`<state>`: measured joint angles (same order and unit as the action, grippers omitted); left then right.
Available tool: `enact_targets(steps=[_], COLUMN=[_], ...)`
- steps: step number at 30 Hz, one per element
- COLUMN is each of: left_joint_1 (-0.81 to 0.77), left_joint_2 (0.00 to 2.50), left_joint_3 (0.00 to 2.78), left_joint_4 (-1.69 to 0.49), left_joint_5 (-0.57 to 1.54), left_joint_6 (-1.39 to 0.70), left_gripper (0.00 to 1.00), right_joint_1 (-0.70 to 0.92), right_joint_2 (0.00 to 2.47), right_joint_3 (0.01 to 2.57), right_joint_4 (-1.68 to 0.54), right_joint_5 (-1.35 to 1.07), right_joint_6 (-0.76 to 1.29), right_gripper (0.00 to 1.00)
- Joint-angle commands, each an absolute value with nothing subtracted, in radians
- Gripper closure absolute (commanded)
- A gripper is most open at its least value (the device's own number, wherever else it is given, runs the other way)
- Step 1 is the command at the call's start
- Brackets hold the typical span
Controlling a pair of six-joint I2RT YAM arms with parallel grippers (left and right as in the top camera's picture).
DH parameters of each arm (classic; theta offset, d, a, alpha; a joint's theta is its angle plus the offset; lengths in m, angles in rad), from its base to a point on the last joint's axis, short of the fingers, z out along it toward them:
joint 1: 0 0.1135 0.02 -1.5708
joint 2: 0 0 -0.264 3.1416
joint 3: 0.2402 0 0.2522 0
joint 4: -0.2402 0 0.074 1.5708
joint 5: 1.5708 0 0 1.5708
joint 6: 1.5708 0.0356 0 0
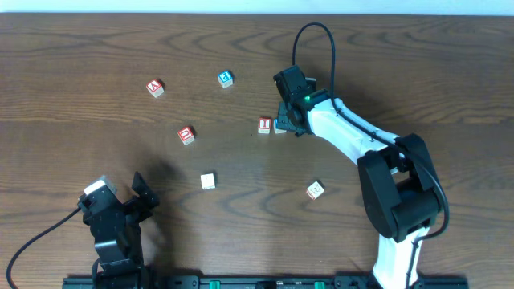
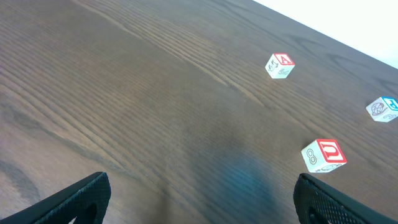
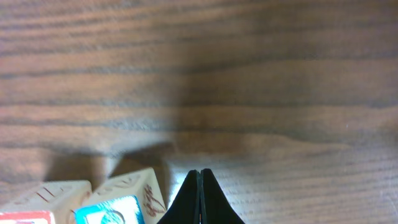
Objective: Spell out Ai2
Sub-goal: 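Close the right gripper and push the '2' block against the 'I' block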
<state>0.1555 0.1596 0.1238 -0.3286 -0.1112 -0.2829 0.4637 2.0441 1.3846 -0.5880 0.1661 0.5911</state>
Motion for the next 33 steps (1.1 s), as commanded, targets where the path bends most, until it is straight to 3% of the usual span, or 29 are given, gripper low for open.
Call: enact_targets(steps=[1, 33], left_joint_1=[0.159, 0.159], left_joint_2=[0.155, 0.155], left_joint_3=[0.102, 0.102], left_joint_4=[-0.335, -0.335], left_joint_5=[-0.111, -0.111], left_joint_6=[-0.265, -0.265], left_gripper=[0.05, 0.05], right_joint_1=[0.463, 0.467], right_joint_2=[2.055, 2.056], right_joint_3=[1.388, 1.388], right_joint_4=[-0.598, -0.572], right_joint_5=[0.15, 0.069], right_joint_6=[0.598, 0.651], right_gripper=[0.99, 0.98])
